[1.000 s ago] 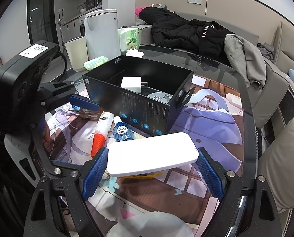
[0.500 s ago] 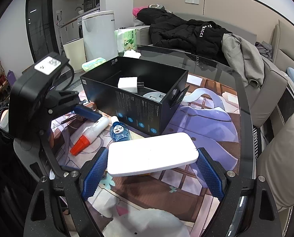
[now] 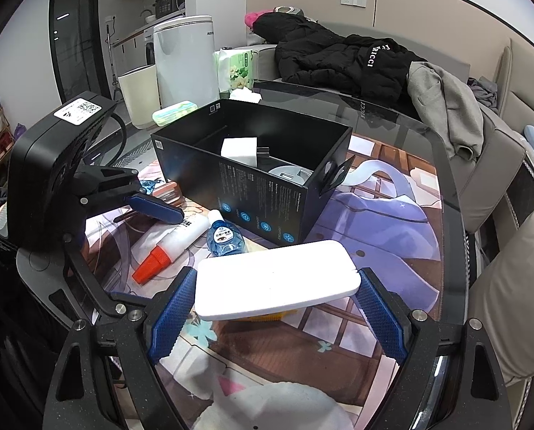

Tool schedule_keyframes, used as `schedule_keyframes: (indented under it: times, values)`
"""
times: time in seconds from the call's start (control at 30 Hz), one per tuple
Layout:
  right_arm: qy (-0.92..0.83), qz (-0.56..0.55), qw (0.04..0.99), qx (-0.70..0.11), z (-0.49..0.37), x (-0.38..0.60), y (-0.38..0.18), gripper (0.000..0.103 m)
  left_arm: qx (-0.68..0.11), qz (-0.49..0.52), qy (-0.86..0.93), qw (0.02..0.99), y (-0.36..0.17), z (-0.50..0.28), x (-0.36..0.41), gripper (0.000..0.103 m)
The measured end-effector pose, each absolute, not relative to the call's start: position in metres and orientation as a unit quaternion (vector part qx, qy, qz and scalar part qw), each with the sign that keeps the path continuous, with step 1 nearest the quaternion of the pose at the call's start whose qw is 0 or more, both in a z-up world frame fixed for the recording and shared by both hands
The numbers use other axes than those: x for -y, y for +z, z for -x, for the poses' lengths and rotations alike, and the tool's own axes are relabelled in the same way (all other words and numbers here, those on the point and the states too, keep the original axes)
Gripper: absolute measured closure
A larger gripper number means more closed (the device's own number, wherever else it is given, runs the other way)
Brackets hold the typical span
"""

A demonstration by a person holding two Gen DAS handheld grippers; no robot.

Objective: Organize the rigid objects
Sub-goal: 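Close the left tool on the white glue bottle with red cap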

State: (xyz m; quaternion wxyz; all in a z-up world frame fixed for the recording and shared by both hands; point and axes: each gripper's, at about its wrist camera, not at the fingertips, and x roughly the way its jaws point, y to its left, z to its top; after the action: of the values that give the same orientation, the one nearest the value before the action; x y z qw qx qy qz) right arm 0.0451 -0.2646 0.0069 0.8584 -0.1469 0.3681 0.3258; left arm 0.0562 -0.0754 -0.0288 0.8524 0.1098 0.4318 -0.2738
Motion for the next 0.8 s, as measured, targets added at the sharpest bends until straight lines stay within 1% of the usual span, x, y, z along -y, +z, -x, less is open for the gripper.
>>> schedule_keyframes:
  times: [0.03,0.07,0.1,0.13,0.2,0.23,0.27,0.37,0.8]
  values:
    - [0.327,0.147,0.858,-0.369,-0.045,0.265,0.007,0.013,-0.43,-0.111,-0.269,0.854,-0.029,-0.056,0.075,0.021]
    - [0.326,0.148,0.858,-0.369,-0.045,0.265,0.007,0.013,-0.429,-0.112,-0.265,0.857,-0.028,-0.055,0.074,0.031]
    - [0.325,0.148,0.858,-0.37,-0.045,0.265,0.006,0.013,-0.426,-0.109,-0.262,0.859,-0.027,-0.055,0.072,0.044]
    - [0.324,0.148,0.858,-0.37,-0.046,0.265,0.006,0.013,-0.425,-0.105,-0.259,0.861,-0.026,-0.056,0.07,0.049]
    - [0.324,0.147,0.858,-0.37,-0.047,0.265,0.006,0.013,-0.424,-0.095,-0.248,0.866,-0.025,-0.058,0.063,0.07]
    - [0.324,0.147,0.858,-0.37,-0.047,0.265,0.006,0.013,-0.424,-0.089,-0.244,0.868,-0.025,-0.059,0.06,0.073]
    - [0.323,0.147,0.859,-0.369,-0.047,0.265,0.006,0.013,-0.424,-0.085,-0.238,0.87,-0.025,-0.059,0.057,0.082]
    - [0.324,0.147,0.859,-0.369,-0.048,0.263,0.006,0.013,-0.422,-0.085,-0.231,0.872,-0.025,-0.056,0.054,0.084]
    - [0.325,0.142,0.866,-0.352,-0.047,0.254,0.011,0.013,-0.382,-0.08,-0.22,0.894,-0.003,-0.043,0.04,0.084]
